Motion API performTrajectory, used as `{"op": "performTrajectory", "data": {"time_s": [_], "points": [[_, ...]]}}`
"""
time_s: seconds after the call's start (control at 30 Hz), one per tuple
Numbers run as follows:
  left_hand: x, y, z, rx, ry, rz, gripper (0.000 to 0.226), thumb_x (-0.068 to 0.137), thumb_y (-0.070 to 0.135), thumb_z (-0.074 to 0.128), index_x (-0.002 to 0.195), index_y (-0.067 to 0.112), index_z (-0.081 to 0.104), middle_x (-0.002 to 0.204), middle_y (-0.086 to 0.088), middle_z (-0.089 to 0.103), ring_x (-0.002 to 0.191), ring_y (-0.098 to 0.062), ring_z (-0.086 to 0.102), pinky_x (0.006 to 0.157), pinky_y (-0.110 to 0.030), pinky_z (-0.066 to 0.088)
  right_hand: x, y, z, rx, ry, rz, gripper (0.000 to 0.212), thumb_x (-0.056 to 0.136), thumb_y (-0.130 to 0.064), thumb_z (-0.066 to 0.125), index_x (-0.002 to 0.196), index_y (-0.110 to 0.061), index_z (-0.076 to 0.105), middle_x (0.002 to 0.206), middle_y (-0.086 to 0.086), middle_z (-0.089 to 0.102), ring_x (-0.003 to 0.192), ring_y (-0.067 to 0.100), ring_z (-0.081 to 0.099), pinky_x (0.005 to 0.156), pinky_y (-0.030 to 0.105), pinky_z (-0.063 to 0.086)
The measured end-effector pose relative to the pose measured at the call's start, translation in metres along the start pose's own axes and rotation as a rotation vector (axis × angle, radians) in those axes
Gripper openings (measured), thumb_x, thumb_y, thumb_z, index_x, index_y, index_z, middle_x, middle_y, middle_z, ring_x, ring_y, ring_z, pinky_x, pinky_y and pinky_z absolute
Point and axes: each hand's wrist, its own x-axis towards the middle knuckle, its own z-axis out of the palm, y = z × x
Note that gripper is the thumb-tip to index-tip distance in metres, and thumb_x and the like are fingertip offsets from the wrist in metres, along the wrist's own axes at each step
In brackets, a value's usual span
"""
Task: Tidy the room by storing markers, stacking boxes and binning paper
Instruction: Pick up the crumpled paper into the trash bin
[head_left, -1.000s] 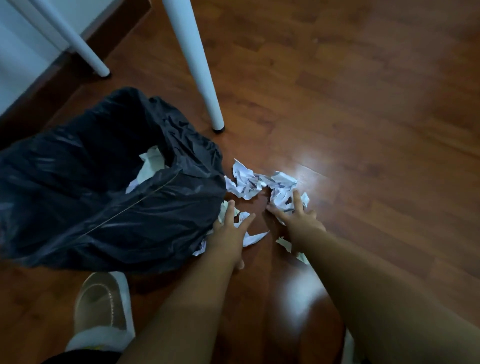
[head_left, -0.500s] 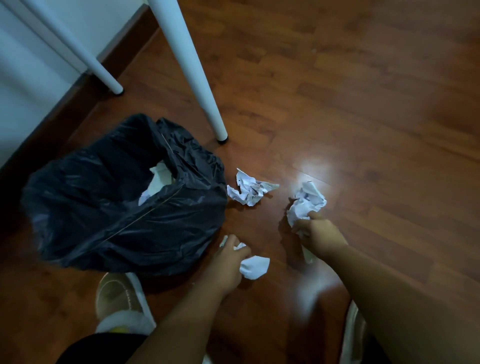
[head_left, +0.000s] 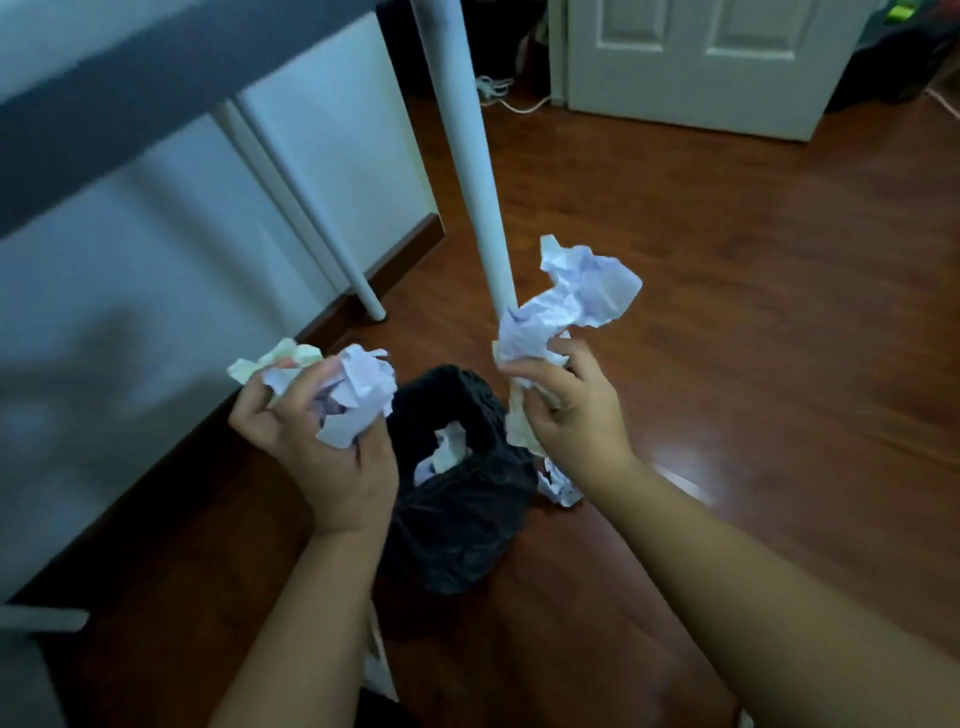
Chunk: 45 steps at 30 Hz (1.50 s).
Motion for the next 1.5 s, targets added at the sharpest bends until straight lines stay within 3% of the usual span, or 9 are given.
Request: {"op": "performTrajectory", "data": {"time_s": [0.17, 0.3, 0.47, 0.67, 0.83, 0.97, 1.1, 1.3, 1.5], "points": [[0.004, 0.016, -0.032, 0.43, -0.184, 0.212, 0.052, 0.084, 0.022, 0.076, 0.13, 0.017, 0.05, 0.144, -0.022, 0.026, 0.129, -0.042, 0.044, 0.103, -0.051, 0.045, 0.011, -0.034, 0.066, -0.087, -0.15, -0.28, 0.038, 0.083, 0.0, 0.057, 0.111, -0.02, 0.073, 0.115, 0.021, 0.06, 0.091, 0.038, 0.059, 0.067, 0.036, 0.054], [-0.024, -0.013, -0.051, 0.843, -0.874, -0.352, 0.061, 0.084, 0.072, 0.05, 0.14, 0.05, 0.041, 0.161, 0.012, 0.023, 0.149, -0.041, -0.009, 0.109, -0.074, 0.0, -0.017, -0.011, 0.102, -0.345, -0.544, -0.337, 0.031, 0.083, -0.022, 0.059, 0.11, -0.032, 0.071, 0.125, 0.015, 0.057, 0.111, 0.04, 0.048, 0.08, 0.057, 0.052], [-0.051, -0.02, -0.074, 0.651, -0.361, -0.198, 0.015, 0.093, 0.037, 0.051, 0.093, 0.037, 0.066, 0.115, 0.008, 0.069, 0.136, -0.032, 0.042, 0.11, -0.061, 0.03, -0.054, 0.009, 0.086, -0.324, -0.512, -0.095, 0.024, 0.084, -0.043, 0.049, 0.088, -0.041, 0.072, 0.139, -0.007, 0.054, 0.136, 0.028, 0.04, 0.105, 0.052, 0.019], [-0.069, -0.011, -0.022, 0.784, -0.64, -0.016, 0.043, 0.087, 0.052, 0.058, 0.126, 0.034, 0.054, 0.134, 0.007, 0.049, 0.131, -0.023, 0.039, 0.107, -0.046, 0.038, -0.047, 0.062, 0.056, -0.369, -0.338, 0.302, 0.027, 0.081, -0.029, 0.047, 0.099, -0.027, 0.067, 0.115, -0.004, 0.058, 0.112, 0.026, 0.045, 0.082, 0.035, 0.029], [-0.069, -0.041, 0.01, 1.033, -0.657, -0.051, 0.035, 0.091, 0.051, 0.058, 0.12, 0.032, 0.061, 0.122, 0.009, 0.063, 0.12, -0.024, 0.05, 0.096, -0.046, 0.036, -0.054, 0.131, 0.029, -0.624, -0.812, 0.612, 0.049, 0.087, -0.034, 0.055, 0.135, -0.035, 0.043, 0.139, 0.007, 0.041, 0.125, 0.035, 0.036, 0.1, 0.044, 0.036], [-0.064, -0.058, 0.04, 1.041, -0.493, 0.07, 0.027, 0.078, 0.04, 0.078, 0.098, 0.024, 0.071, 0.086, 0.005, 0.071, 0.082, -0.025, 0.065, 0.073, -0.042, 0.042, -0.069, 0.17, 0.041, -0.71, -1.057, 0.638, 0.05, 0.091, -0.044, 0.051, 0.139, -0.047, 0.041, 0.158, 0.004, 0.017, 0.141, 0.033, 0.021, 0.111, 0.046, 0.026], [-0.031, -0.065, 0.061, 1.052, -0.454, -0.021, 0.028, 0.091, 0.042, 0.063, 0.113, 0.025, 0.067, 0.099, 0.004, 0.07, 0.093, -0.024, 0.063, 0.081, -0.042, 0.036, -0.073, 0.187, 0.087, -0.72, -1.238, 0.526, 0.047, 0.094, -0.045, 0.047, 0.141, -0.04, 0.044, 0.163, -0.003, 0.002, 0.141, 0.029, 0.019, 0.11, 0.044, 0.027], [-0.016, -0.082, 0.069, 1.074, -0.386, 0.091, 0.025, 0.087, 0.039, 0.07, 0.105, 0.022, 0.067, 0.086, 0.004, 0.069, 0.079, -0.024, 0.063, 0.073, -0.038, 0.029, -0.095, 0.206, 0.137, -0.854, -1.262, 0.437, 0.07, 0.094, -0.039, 0.042, 0.155, -0.032, 0.008, 0.164, -0.002, 0.002, 0.148, 0.033, 0.003, 0.115, 0.057, 0.006], [-0.012, -0.088, 0.07, 1.051, -0.403, 0.102, 0.021, 0.082, 0.039, 0.075, 0.093, 0.024, 0.065, 0.071, 0.007, 0.062, 0.067, -0.02, 0.059, 0.069, -0.037, 0.032, -0.096, 0.203, 0.142, -0.611, -1.054, 0.71, 0.057, 0.091, -0.052, 0.042, 0.146, -0.05, 0.024, 0.16, -0.011, 0.019, 0.149, 0.032, 0.001, 0.113, 0.061, 0.007]]}}
